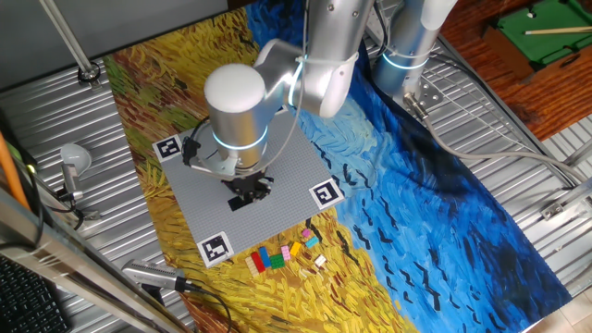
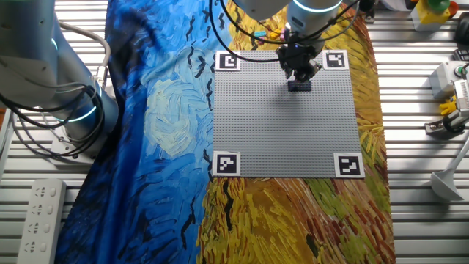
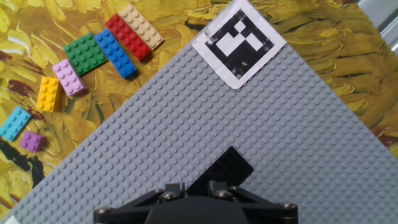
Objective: Stack small Lego blocks one on top of the other
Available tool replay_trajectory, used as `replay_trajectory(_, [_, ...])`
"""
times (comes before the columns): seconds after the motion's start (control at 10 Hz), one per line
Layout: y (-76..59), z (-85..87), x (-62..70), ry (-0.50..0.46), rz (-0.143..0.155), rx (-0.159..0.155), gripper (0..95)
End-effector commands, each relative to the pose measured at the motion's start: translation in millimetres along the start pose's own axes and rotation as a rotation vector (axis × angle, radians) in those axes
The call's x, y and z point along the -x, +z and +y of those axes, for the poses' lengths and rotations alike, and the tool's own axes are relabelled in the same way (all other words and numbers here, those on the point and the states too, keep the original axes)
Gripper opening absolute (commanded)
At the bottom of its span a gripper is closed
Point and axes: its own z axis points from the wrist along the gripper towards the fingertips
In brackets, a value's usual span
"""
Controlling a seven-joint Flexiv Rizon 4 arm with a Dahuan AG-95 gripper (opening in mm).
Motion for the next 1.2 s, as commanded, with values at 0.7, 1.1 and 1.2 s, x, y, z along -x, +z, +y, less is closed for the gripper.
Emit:
replay_trajectory(0.7, [-7.8, -4.8, -2.5, -0.020, 0.002, 0.006, 19.0])
replay_trajectory(1.1, [-14.9, -12.5, -6.5, -0.058, 0.010, 0.010, 19.0])
replay_trajectory(1.2, [-14.6, -11.6, -8.2, -0.072, 0.005, 0.008, 19.0])
